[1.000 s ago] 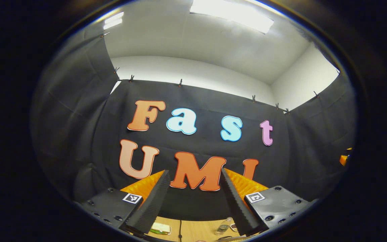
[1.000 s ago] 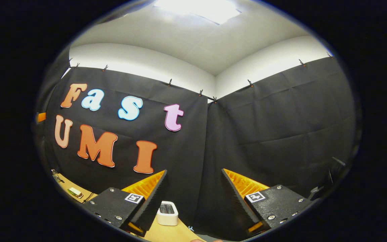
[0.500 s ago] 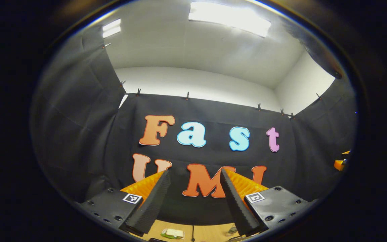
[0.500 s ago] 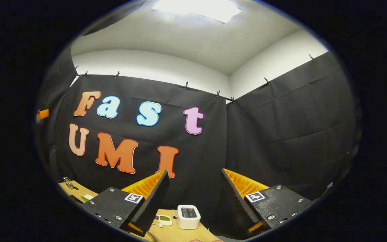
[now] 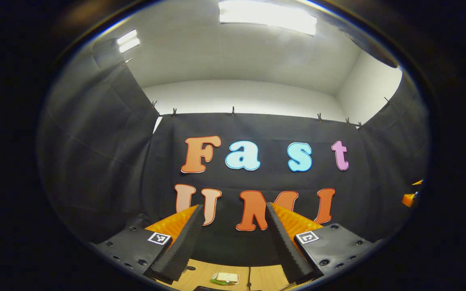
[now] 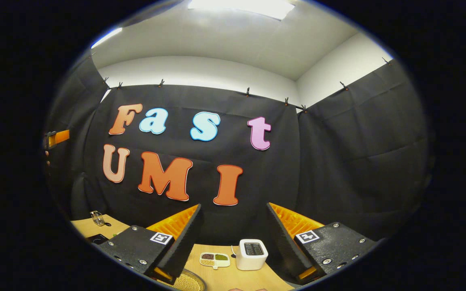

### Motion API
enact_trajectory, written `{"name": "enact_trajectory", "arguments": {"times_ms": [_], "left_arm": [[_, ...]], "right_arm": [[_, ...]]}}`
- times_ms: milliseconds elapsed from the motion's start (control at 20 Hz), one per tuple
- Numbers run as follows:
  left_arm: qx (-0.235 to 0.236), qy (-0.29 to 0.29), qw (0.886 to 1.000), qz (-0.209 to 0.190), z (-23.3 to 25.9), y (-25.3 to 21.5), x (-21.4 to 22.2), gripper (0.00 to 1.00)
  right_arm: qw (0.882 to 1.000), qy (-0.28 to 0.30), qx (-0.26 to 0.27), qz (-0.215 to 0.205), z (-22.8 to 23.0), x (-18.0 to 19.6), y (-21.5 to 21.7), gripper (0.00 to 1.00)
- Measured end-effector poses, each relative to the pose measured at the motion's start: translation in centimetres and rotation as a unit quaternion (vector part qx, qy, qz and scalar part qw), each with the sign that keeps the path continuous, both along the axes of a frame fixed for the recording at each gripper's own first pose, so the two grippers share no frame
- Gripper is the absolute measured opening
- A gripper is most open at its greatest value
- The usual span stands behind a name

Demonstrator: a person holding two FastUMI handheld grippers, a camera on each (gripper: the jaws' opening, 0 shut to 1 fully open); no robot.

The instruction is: First push the handle of the pot to place it horizontally, then grasp the pot with both hands and set it on the induction cooktop.

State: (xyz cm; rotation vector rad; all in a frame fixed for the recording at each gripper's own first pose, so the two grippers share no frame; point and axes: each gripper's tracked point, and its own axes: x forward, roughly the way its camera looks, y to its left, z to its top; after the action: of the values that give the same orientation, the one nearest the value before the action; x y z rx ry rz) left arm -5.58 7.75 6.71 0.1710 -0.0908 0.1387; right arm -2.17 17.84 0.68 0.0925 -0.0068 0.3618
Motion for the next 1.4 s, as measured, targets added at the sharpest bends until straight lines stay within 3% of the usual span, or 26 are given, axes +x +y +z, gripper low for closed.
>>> {"name": "enact_trajectory", "arguments": {"times_ms": [550,900,1100,1400], "left_arm": [[0.007,0.053,0.999,-0.007,-4.4,-0.3,-0.6,0.96],[0.018,0.089,0.996,0.005,-7.0,0.7,-1.7,0.96],[0.018,0.098,0.995,0.015,-7.4,2.0,-2.3,0.96],[0.030,0.109,0.993,0.044,-8.1,5.0,-3.4,0.96]], "right_arm": [[0.997,0.062,-0.003,0.046,-5.3,-2.1,4.7,0.95],[0.985,0.142,-0.010,0.097,-11.3,-5.1,9.2,0.95],[0.968,0.206,-0.019,0.145,-15.3,-8.5,12.7,0.94],[0.922,0.317,-0.044,0.219,-21.2,-15.0,16.9,0.83]]}}
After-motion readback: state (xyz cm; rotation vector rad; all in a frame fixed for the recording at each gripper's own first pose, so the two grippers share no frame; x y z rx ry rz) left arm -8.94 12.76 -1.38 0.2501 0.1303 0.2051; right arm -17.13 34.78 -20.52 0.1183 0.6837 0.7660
